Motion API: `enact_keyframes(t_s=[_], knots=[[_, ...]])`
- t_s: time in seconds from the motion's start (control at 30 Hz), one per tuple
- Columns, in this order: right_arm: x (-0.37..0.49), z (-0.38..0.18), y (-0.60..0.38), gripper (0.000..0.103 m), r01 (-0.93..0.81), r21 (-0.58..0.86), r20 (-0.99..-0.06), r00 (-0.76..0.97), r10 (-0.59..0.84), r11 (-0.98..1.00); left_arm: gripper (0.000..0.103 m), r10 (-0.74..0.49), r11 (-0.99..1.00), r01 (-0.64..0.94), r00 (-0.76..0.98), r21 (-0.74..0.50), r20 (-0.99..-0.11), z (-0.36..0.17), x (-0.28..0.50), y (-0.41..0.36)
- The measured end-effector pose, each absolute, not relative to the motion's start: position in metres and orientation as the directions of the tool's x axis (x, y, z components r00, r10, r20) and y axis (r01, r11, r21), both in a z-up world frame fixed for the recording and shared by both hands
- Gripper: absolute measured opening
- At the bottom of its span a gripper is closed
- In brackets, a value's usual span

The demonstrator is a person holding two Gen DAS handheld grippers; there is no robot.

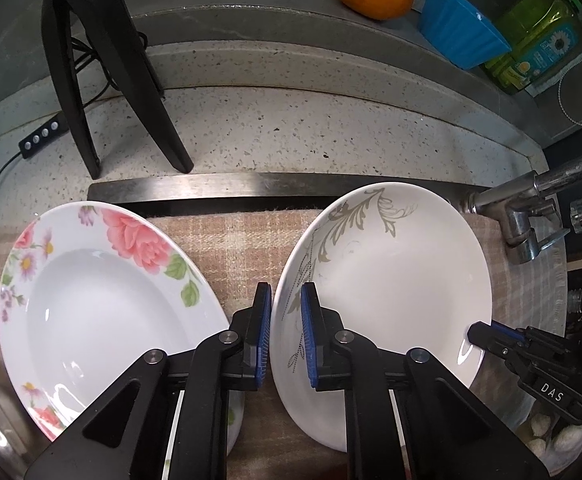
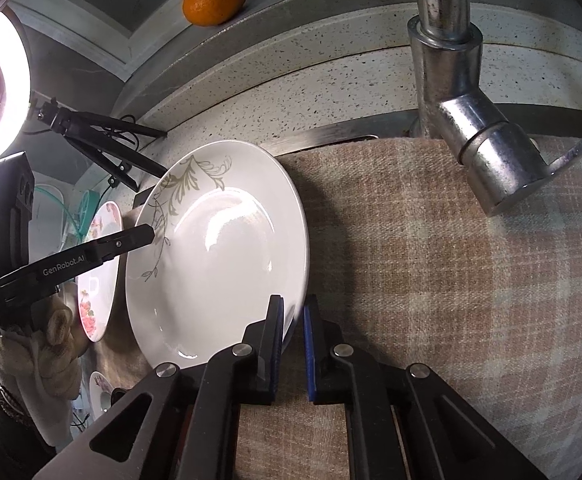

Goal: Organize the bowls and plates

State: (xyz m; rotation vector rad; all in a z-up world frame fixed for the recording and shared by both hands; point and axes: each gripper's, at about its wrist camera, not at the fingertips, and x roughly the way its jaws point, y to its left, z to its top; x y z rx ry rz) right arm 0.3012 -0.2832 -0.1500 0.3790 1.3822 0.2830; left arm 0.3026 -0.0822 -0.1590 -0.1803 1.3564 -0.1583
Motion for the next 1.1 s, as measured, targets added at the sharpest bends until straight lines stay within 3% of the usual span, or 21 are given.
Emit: enact_keyframes(t_s=[1.1], knots=[[0.267,-0.082,-0.311,0.009,0.002,0.401,-0.886,0.254,0.387,0.916,0.013,-0.275,0.958,0.01,0.311,-0.286,-0.91,-0.088,0.254,-0.094]])
